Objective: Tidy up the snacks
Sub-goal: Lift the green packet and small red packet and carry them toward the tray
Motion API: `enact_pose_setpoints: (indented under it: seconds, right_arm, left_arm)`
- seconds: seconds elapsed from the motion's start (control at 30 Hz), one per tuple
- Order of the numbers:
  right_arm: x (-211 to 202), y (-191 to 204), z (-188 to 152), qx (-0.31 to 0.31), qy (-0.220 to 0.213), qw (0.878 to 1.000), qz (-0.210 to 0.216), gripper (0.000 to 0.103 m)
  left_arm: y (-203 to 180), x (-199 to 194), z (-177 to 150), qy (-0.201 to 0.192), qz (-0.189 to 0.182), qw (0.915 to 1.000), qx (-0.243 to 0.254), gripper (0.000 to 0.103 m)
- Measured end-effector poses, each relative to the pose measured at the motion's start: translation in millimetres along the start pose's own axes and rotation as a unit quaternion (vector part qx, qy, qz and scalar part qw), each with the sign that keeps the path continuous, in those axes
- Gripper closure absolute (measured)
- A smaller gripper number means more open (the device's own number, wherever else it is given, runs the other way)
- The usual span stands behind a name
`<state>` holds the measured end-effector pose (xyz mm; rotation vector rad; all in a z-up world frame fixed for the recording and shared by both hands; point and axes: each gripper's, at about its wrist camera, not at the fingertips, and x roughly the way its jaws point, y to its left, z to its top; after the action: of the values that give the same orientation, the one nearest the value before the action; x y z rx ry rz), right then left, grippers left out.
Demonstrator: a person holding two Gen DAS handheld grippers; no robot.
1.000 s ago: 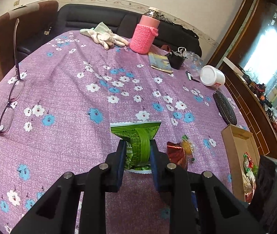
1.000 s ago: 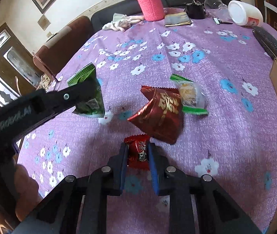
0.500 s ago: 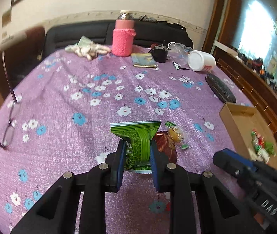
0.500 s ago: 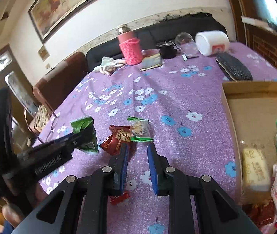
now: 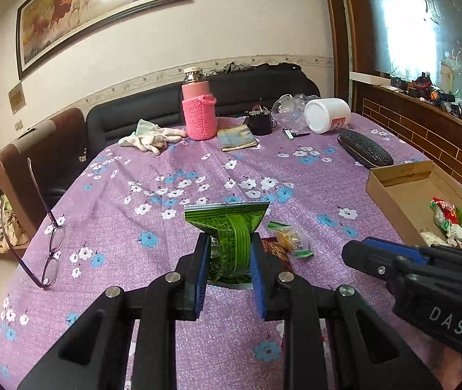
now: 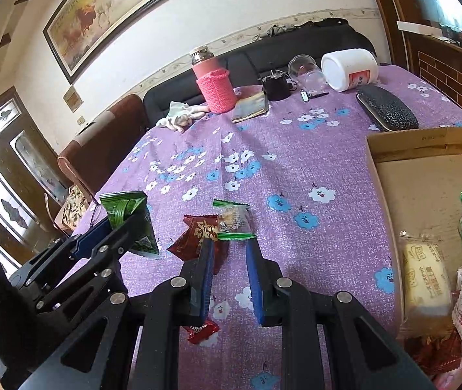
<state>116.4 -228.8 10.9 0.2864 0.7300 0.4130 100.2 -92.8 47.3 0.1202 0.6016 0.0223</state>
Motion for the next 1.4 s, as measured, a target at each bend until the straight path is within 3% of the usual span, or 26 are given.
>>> enact_pose_setpoints:
  seconds: [0.13, 0.2, 0.33, 0.4, 0.47, 0.63, 0.7, 0.77, 0.9, 1.03, 1.17, 1.27, 1.4]
  right_arm:
    - [3, 4, -1, -0.012, 0.014, 1.0, 0.02, 0.081]
    - [18, 13, -7, -0.043, 0.061, 0.997, 0.036, 0.081]
    - [38, 36, -23, -0.12, 0.107, 0.987, 0.011, 0.079]
    - [41, 44, -28, -0.146, 0.11, 0.983, -0.003, 0.07]
    - [41, 49, -31, -0.167, 0.108, 0.98, -0.005, 0.054]
    - [44, 50, -34, -0.173, 0.111, 0.979, 0.004, 0.054]
    - [48, 52, -39, -0.181, 0.122, 0.976, 0.002, 0.055]
    - [47, 56, -43, -0.19, 0.128, 0.973, 0.003, 0.072]
    - [45, 63, -46, -0.215, 0.131, 0.968, -0.009, 0.084]
    - [32, 53, -32, -0.177, 0.095, 0.98, -0.002, 0.084]
    - [10, 32, -12, -0.112, 0.026, 0.993, -0.001, 0.084]
    - [-3, 22, -2, -0.082, -0.013, 0.996, -0.012, 0.084]
    - [-11, 14, 3, -0.055, -0.031, 0.998, -0.006, 0.084]
  left_arm:
    - [14, 4, 4, 0.011, -0.014, 0.9995, -0.028, 0.08]
    - [31, 8, 7, 0.022, -0.022, 0.9976, -0.062, 0.08]
    - [58, 18, 6, 0.045, -0.025, 0.992, -0.115, 0.08]
    - [64, 22, 4, 0.056, -0.035, 0.9889, -0.133, 0.081]
    - [65, 24, 3, 0.062, -0.042, 0.9876, -0.138, 0.081]
    - [57, 19, 3, 0.052, -0.034, 0.9911, -0.118, 0.08]
    - [54, 16, 4, 0.047, -0.03, 0.9926, -0.108, 0.08]
    - [51, 16, 5, 0.045, -0.029, 0.9934, -0.102, 0.081]
    - [50, 15, 5, 0.043, -0.026, 0.994, -0.097, 0.08]
    - [48, 15, 4, 0.043, -0.028, 0.9942, -0.094, 0.08]
    - [35, 14, 3, 0.042, -0.031, 0.9958, -0.075, 0.08]
    - [22, 9, 2, 0.03, -0.019, 0.9983, -0.046, 0.08]
    - [4, 0, 0, 0.003, 0.003, 1.0, -0.005, 0.08]
